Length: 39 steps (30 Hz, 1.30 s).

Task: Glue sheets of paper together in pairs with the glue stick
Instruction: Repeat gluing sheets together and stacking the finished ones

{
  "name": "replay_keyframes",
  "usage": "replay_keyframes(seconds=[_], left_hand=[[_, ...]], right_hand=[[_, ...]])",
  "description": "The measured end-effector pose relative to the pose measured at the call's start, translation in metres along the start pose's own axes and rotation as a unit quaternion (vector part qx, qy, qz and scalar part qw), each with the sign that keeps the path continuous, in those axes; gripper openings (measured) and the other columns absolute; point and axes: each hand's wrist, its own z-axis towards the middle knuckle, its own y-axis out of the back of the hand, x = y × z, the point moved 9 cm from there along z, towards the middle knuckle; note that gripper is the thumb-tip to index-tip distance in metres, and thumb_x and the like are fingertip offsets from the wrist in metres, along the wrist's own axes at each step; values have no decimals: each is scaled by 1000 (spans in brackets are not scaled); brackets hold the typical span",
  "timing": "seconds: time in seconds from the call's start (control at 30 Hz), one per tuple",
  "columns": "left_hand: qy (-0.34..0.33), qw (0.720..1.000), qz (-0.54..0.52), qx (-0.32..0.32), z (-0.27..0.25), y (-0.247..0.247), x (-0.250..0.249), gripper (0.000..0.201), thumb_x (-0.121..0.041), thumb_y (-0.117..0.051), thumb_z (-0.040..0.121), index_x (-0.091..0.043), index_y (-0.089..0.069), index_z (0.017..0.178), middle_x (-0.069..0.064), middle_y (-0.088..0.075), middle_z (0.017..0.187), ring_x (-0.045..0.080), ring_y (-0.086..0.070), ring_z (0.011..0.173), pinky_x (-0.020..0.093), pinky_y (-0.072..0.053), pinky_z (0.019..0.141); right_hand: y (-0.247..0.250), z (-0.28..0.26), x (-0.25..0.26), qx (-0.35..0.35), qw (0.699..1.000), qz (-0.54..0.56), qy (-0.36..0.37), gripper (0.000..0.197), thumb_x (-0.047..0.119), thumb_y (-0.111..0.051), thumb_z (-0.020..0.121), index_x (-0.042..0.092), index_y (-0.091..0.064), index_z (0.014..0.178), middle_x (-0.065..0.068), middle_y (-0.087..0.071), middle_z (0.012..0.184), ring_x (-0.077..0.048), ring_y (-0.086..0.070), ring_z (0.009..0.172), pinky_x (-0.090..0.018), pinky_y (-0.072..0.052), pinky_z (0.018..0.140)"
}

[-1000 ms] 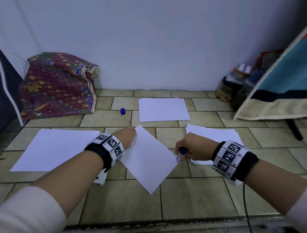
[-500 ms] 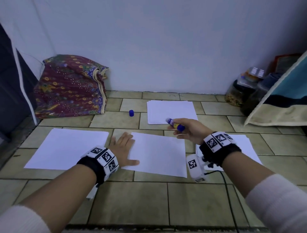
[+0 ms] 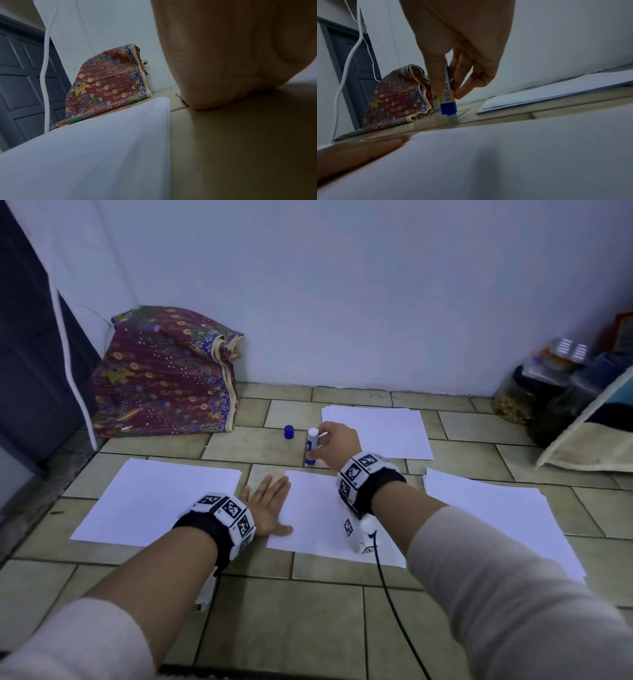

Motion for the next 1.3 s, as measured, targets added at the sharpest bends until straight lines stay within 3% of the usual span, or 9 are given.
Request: replay_keyframes(seconds=[0.2,0.37,0.5,0.6,0.67,0.87,1.07,1.2,1.3], left_hand=[[-14,997,68,16,0,-4,-2,134,-73,2,31,-12,20,149,0,25,157,20,18,146,46,4,117],[-21,996,79,20,1,-5,-1,133,-76,3,33,-13,21,149,-2,26,157,20,19,146,47,3,117],[-21,996,77,36,3,-6,0,130,-79,-1,39,-14,22,149,-2,28,156,20,21,146,47,4,116],[-22,996,73,45,3,-8,2,117,-76,-15,56,-15,22,149,-3,29,156,20,23,145,47,6,116],[-25,997,66,40,3,-7,2,127,-82,-11,46,-16,22,149,-4,28,156,19,22,145,47,6,116],[-5,998,58,21,1,-5,3,127,-80,-22,46,-20,17,151,-9,21,158,15,18,146,42,6,117],[11,1000,20,-11,0,-3,0,133,-58,-7,25,-25,9,152,-11,15,159,8,9,147,33,5,116],[5,1000,22,-19,0,-1,0,136,-62,-9,25,-19,13,152,-8,22,156,11,12,147,34,8,116],[1,1000,25,-2,-2,-1,-1,136,-64,-11,25,-19,16,151,-6,20,158,11,14,147,35,6,116]], right_hand=[[-24,16,21,55,990,-130,27,29,15,-69,82,0,-62,106,-15,-67,103,-28,-62,99,-33,-50,81],[-31,17,28,51,983,-169,40,21,16,-59,87,10,-46,71,-11,-55,82,-25,-53,80,-33,-46,69],[-34,15,26,64,987,-146,33,15,16,-60,86,1,-57,86,-14,-60,87,-27,-58,85,-32,-48,72],[-31,8,18,50,994,-100,9,36,24,-65,85,3,-58,114,-14,-66,105,-27,-64,95,-36,-54,82],[-22,-3,16,26,996,-80,16,46,32,-60,89,6,-50,126,-14,-64,110,-29,-64,96,-40,-53,84],[36,-49,-4,-14,991,-117,59,45,25,-63,88,14,-50,129,-3,-59,124,-20,-53,115,-32,-45,93],[104,-86,-108,113,907,-378,-149,99,53,-78,67,5,-31,139,-11,-36,142,-30,-32,132,-42,-34,108],[123,-115,-163,137,879,-394,-232,131,56,-81,60,1,-2,148,-14,-5,156,-30,-4,145,-48,-21,115],[115,-123,-180,161,885,-372,-230,127,57,-80,61,2,-6,147,-11,-14,155,-25,-21,141,-43,-30,112]])
